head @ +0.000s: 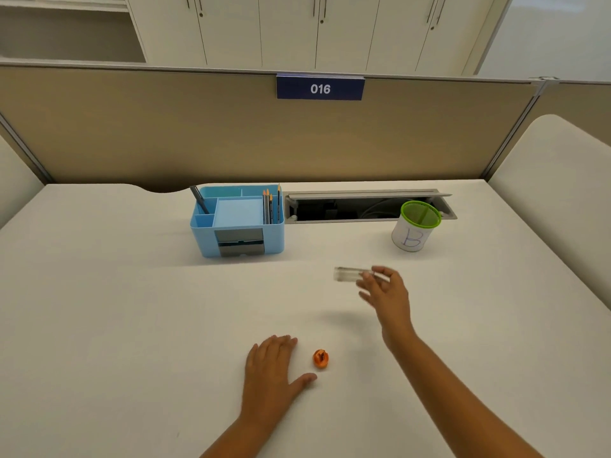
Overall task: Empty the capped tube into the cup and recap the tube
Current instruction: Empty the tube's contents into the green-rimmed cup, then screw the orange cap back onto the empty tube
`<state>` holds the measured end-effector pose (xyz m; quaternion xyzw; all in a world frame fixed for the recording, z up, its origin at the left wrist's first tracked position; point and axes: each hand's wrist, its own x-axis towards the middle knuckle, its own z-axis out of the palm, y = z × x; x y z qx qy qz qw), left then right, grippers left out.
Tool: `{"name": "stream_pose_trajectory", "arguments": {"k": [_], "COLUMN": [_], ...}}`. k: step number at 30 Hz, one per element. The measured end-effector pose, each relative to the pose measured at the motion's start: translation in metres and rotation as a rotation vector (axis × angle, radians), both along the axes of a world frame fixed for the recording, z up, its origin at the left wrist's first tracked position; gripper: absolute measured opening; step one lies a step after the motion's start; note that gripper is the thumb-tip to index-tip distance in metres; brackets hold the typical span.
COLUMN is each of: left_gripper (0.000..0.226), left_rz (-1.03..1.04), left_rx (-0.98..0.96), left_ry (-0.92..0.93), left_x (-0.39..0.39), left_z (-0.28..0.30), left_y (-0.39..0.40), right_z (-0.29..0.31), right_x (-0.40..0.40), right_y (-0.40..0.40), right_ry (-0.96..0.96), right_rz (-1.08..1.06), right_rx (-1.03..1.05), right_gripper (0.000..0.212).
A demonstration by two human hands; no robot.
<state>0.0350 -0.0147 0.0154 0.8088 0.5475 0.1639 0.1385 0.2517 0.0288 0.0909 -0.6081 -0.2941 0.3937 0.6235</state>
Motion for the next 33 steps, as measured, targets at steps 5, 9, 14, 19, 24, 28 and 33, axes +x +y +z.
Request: {"name": "stream_pose_trajectory", "arguments": {"k": [5, 9, 14, 19, 24, 28, 33], "left_gripper": [0.058, 0.034, 0.024, 0.031, 0.036, 0.04, 0.041], "left_rz": [-0.026, 0.047, 0.151, 0.249, 0.208, 0.118, 0.075], "left_rx": [-0.108, -0.049, -0.047, -0.093, -0.061, -0.004, 0.027], "left_ry": [-0.02, -0.186, -0.355, -0.403, -0.34, -0.224, -0.224], "left_x": [0.034, 0.038, 0.027, 0.016, 0.009, 0.008, 0.005], "left_z": [-0.004, -0.001, 0.01, 0.018, 0.024, 0.032, 0.044], "left_y": [-0.012, -0.01, -0.003, 0.001, 0.002, 0.0, 0.001], "right_z": [-0.026, -0.039, -0.042, -0.04, -0.032, -0.028, -0.023], "right_x": [-0.028, -0.04, -0.048, -0.056, -0.065, -0.068, -0.067], "right_y": [-0.034, -0.052, -0.058, -0.063, -0.066, -0.07, -0.075], "right_ry": [0.253, 0.307, 0.307, 0.112, -0.192, -0.298, -0.281], "right_rz": [-0.01, 0.004, 0.031, 0.073, 0.161, 0.211, 0.215], "right_rx": [-0.124, -0.194, -0.186, -0.134, -0.076, -0.052, -0.055], "right_gripper": [0.008, 0.012, 0.01, 0.011, 0.013, 0.018, 0.018]}}
